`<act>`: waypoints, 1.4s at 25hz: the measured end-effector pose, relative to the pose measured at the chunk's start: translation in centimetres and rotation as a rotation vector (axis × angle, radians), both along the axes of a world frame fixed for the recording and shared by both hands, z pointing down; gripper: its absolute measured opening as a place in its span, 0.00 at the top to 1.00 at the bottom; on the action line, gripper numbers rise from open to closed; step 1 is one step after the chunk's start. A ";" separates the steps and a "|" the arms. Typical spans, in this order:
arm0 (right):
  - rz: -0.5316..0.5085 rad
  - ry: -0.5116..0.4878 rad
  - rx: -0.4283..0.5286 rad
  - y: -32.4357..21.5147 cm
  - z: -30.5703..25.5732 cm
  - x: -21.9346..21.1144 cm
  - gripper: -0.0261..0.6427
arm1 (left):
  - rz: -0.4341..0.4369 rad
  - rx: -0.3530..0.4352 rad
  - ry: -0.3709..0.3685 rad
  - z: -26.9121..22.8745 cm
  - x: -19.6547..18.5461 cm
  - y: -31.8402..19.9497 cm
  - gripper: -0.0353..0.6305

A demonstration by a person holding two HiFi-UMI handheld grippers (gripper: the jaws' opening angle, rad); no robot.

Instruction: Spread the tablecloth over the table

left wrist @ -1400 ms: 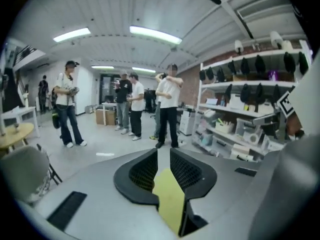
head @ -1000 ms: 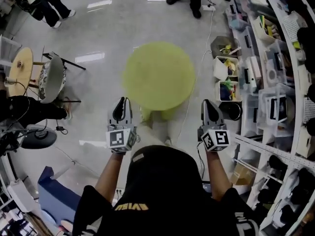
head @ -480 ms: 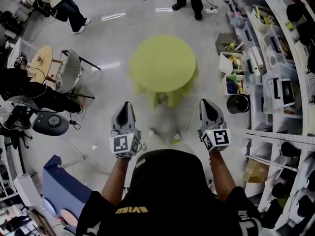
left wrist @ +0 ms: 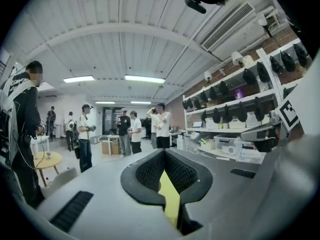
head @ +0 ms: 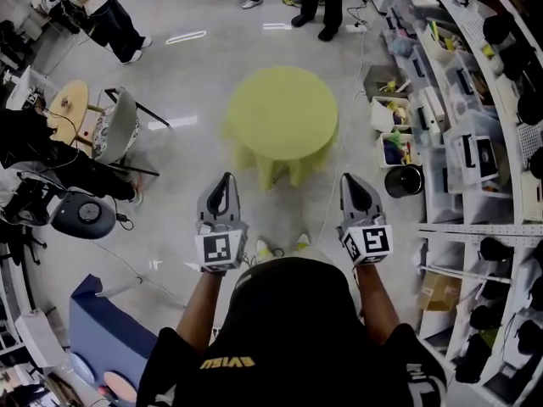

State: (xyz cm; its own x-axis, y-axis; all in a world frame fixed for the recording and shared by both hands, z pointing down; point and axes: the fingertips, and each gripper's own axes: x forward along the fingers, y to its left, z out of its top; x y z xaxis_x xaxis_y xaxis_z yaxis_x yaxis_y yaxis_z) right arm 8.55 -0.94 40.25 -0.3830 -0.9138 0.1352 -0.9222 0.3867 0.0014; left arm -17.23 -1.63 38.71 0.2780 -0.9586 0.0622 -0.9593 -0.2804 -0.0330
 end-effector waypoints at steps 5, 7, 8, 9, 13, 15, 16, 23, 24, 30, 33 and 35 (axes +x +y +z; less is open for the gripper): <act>0.024 0.010 -0.002 0.1 -0.6 -1.3 0.96 | 0.026 0.005 0.000 -0.3 -1.4 -0.1 0.92; 0.029 0.011 0.004 0.0 -0.8 -1.6 0.96 | 0.030 0.001 -0.006 -0.1 -1.7 -0.2 0.92; 0.032 0.013 0.006 0.0 -0.9 -1.6 0.96 | 0.033 0.001 -0.008 0.0 -1.6 -0.3 0.92; 0.035 0.017 0.006 0.0 -0.9 -1.5 0.96 | 0.037 0.003 -0.009 0.0 -1.6 -0.4 0.92; 0.046 0.024 0.003 0.2 -0.8 -1.2 0.96 | 0.041 0.007 0.003 -0.1 -1.3 -0.6 0.92; 0.049 0.023 0.002 0.1 -0.8 -1.1 0.96 | 0.041 0.005 0.007 -0.1 -1.1 -0.7 0.92; 0.050 0.024 0.002 0.1 -0.8 -1.1 0.96 | 0.044 0.004 0.006 -0.1 -1.0 -0.7 0.92; 0.047 0.037 0.001 -0.3 -0.8 -0.9 0.96 | 0.049 -0.002 0.003 -0.2 -0.3 -1.0 0.92; 0.046 0.038 0.002 -0.3 -0.8 -0.9 0.96 | 0.051 0.000 0.002 -0.2 -0.3 -1.0 0.92; 0.036 0.049 0.014 -0.6 -1.0 -0.9 0.96 | 0.053 0.003 -0.001 -0.2 -0.1 -1.0 0.92; 0.041 0.041 0.010 -0.3 -0.7 -1.0 0.96 | 0.052 0.001 0.003 -0.1 -0.2 -0.8 0.92; 0.040 0.041 0.013 -0.2 -0.6 -1.2 0.96 | 0.052 0.003 0.000 0.0 -0.3 -0.6 0.92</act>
State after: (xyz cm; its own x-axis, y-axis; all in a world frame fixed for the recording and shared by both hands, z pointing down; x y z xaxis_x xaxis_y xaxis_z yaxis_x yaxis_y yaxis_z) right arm 7.38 -1.13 39.63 -0.3400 -0.9302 0.1386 -0.9361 0.3488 0.0444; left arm -17.52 -2.27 38.73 0.3277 -0.9429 0.0597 -0.9434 -0.3300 -0.0338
